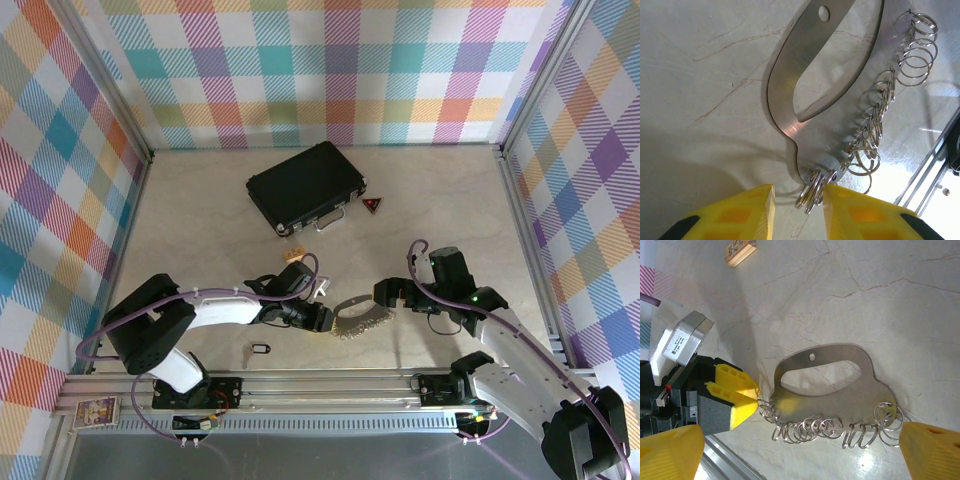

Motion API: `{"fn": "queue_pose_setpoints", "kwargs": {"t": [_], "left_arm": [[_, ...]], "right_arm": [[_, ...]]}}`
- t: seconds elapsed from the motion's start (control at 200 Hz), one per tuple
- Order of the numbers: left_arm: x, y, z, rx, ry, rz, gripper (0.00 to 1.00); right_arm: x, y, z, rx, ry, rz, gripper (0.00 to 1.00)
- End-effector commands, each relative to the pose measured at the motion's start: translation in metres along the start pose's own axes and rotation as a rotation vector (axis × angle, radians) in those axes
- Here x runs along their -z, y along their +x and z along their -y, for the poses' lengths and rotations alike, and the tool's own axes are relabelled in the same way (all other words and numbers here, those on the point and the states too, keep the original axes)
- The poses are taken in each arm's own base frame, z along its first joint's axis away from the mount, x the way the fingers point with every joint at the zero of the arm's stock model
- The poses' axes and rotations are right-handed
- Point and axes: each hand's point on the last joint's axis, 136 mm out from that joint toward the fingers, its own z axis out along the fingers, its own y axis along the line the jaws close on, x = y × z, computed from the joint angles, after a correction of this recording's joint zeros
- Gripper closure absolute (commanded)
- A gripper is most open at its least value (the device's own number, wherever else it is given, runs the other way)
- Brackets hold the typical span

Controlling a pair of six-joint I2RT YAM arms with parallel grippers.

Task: Put the keys on the keyring

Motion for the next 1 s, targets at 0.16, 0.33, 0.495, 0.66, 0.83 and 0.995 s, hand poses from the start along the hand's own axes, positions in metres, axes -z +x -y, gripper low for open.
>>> {"fn": "queue_pose_setpoints", "kwargs": {"t": [0.16,0.33,0.495,0.66,0.83,0.995], "left_arm": [[-0.0035,-0.0053,0.0152,-0.04,0.054,-0.009,0.7],[-0.0035,-0.0058,0.0165,-0.042,0.056,-0.009,0.73],[-0.0034,-0.0059,0.0163,-0.041,0.056,-0.009,0.76],[-0.003,-0.0055,0.0172,-0.043,0.06,-0.009,0.79],[-0.0032,-0.0057,0.0173,-0.042,0.063,-0.01,0.81],[-0.0039,-0.0049,0.0185,-0.045,0.069,-0.015,0.83]], "right_arm": [[0.0005,-0.0033,-0.007,0.033,-0.026,0.007,0.01],[0.0012,-0.0026,-0.0068,0.037,-0.024,0.007,0.01],[0.0021,-0.0032,-0.0077,0.039,-0.027,0.011,0.01],[0.0025,-0.004,-0.0078,0.042,-0.025,0.014,0.01],[0.0051,-0.0056,-0.0077,0.048,-0.015,0.023,0.01],[0.0081,-0.0075,-0.0079,0.054,-0.008,0.039,0.01]]}}
